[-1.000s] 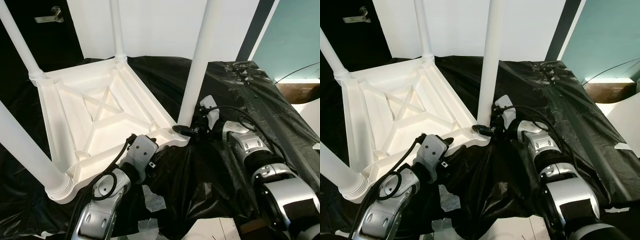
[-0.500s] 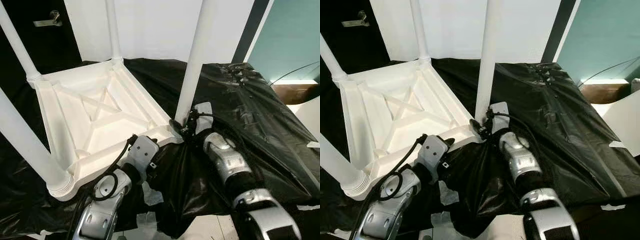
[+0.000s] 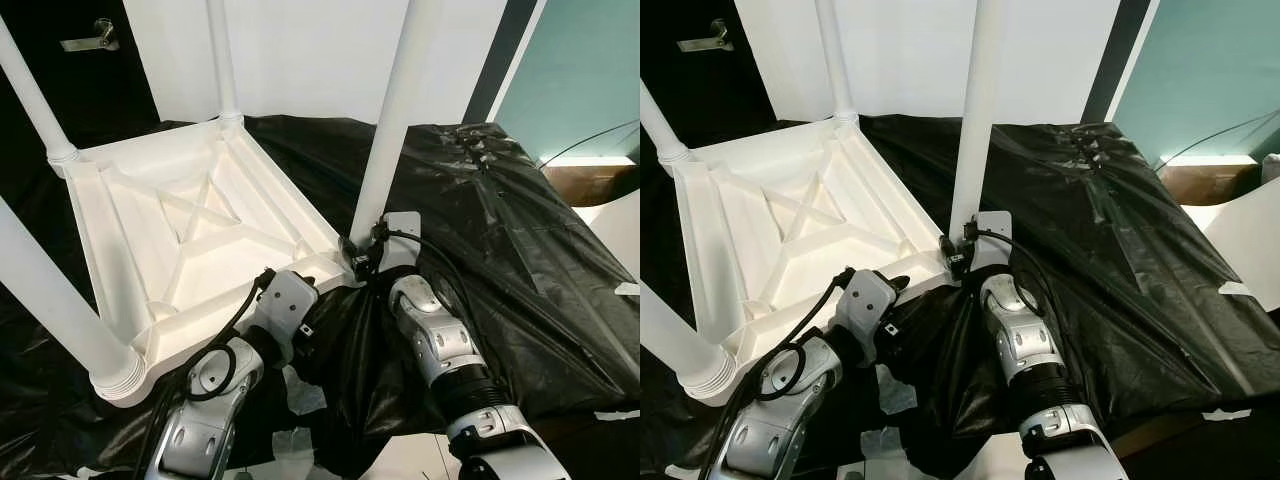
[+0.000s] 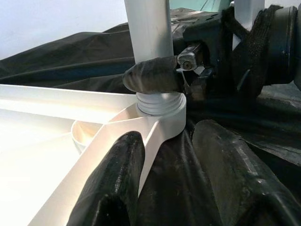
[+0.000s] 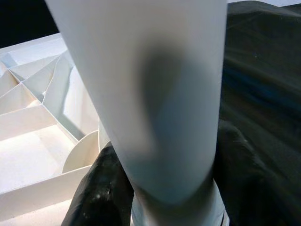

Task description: Building children table

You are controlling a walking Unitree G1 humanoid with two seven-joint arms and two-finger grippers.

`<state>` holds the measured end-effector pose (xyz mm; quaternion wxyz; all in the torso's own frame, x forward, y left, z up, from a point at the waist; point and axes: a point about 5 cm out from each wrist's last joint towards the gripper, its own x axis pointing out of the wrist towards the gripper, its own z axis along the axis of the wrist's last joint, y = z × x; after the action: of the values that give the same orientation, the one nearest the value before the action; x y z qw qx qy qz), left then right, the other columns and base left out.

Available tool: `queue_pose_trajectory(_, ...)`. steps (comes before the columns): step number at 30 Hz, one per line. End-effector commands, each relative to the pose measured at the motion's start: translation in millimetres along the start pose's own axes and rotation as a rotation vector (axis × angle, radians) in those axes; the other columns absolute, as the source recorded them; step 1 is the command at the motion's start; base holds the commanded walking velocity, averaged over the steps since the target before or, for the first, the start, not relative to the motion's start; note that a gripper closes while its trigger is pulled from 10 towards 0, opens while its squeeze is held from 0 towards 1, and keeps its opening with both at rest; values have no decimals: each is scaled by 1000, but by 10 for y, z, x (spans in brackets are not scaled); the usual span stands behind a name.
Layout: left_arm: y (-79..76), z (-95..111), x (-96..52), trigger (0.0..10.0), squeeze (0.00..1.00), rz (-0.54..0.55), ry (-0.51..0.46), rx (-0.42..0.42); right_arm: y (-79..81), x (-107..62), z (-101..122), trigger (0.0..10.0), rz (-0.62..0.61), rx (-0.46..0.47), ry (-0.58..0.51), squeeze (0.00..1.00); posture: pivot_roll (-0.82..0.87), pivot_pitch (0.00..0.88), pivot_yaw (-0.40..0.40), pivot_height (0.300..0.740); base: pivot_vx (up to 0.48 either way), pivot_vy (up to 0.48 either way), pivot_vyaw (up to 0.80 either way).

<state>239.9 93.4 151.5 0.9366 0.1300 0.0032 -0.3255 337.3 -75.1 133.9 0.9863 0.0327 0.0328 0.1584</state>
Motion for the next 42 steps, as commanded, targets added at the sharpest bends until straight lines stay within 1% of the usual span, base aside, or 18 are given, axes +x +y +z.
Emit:
queue_pose_trajectory(1, 4, -35, 22, 10000, 0, 25, 16, -6, -43, -50, -172, 10000, -6, 26, 80, 1000, 100, 41, -73, 740, 0, 0, 0)
queue_pose_trajectory(5, 2, -33, 22, 10000, 0, 24, 17, -6, -89, -70, -113, 10000, 35, 11, 55, 1000, 96, 40, -67, 740, 0, 0, 0)
queue_pose_trajectory(9, -1, -31, 13, 10000, 0, 25, 18, -6, -274, -150, 0, 10000, 139, -8, 4, 1000, 99, 38, -70, 740, 0, 0, 0)
queue_pose_trajectory(10, -1, -31, 13, 10000, 0, 25, 18, -6, -274, -150, 0, 10000, 139, -8, 4, 1000, 99, 38, -70, 740, 0, 0, 0)
queue_pose_trajectory(11, -6, -34, 8, 10000, 0, 25, 19, -5, -370, -187, 19, 10000, 218, -55, -1, 835, 101, 36, -69, 740, 0, 0, 0)
queue_pose_trajectory(12, -6, -34, 8, 10000, 0, 25, 19, -5, -370, -187, 19, 10000, 218, -55, -1, 835, 101, 36, -69, 740, 0, 0, 0)
queue_pose_trajectory(13, -7, -35, 8, 10000, 0, 24, 20, -4, -424, -192, 24, 10000, 256, -62, 7, 0, 102, 33, -69, 740, 0, 0, 0)
queue_pose_trajectory(16, -7, -36, 8, 10000, 0, 24, 20, -4, -461, -196, 28, 10000, 280, -63, 14, 0, 102, 33, -69, 740, 0, 0, 0)
queue_pose_trajectory(19, -3, -37, 12, 10000, 0, 22, 19, -3, -585, -164, 102, 10000, 408, -114, 19, 0, 104, 18, -65, 740, 0, 0, 0)
queue_pose_trajectory(22, 1, -36, 14, 10000, 0, 22, 18, -2, -621, -135, 146, 10000, 452, -131, 19, 0, 104, 13, -61, 740, 0, 0, 0)
queue_pose_trajectory(23, 6, -36, 18, 10000, 0, 22, 18, 1, -633, -101, 184, 10000, 501, -150, 26, 0, 105, 9, -58, 740, 0, 0, 0)
queue_pose_trajectory(27, 17, -32, 20, 10000, 0, 21, 16, 4, -624, -51, 231, 10000, 576, -160, 40, 0, 106, 2, -55, 740, 0, 0, 0)
queue_pose_trajectory(30, 45, -18, 38, 10000, 0, 21, 12, 14, -552, 41, 260, 10000, 659, -209, 71, 0, 111, 0, -55, 740, 0, 0, 0)
queue_pose_trajectory(35, 59, -6, 52, 10000, 0, 22, 8, 19, -518, 94, 261, 10000, 694, -243, 93, 0, 118, 0, -56, 740, 0, 0, 0)
queue_pose_trajectory(36, 65, 0, 57, 10000, 0, 24, 6, 21, -506, 113, 255, 6196, 703, -263, 105, 0, 122, 0, -58, 740, 0, 0, 0)
queue_pose_trajectory(37, 65, 0, 57, 10000, 0, 24, 6, 21, -506, 113, 255, 6196, 703, -263, 105, 0, 122, 0, -58, 740, 0, 0, 0)
queue_pose_trajectory(38, 74, 5, 60, 10000, 0, 28, 4, 24, -498, 128, 247, 0, 715, -289, 116, 0, 126, 0, -61, 740, 0, 0, 0)
queue_pose_trajectory(42, 90, 10, 60, 10000, 0, 38, 1, 25, -502, 139, 233, 0, 731, -332, 123, 0, 126, 0, -61, 740, 0, 0, 0)
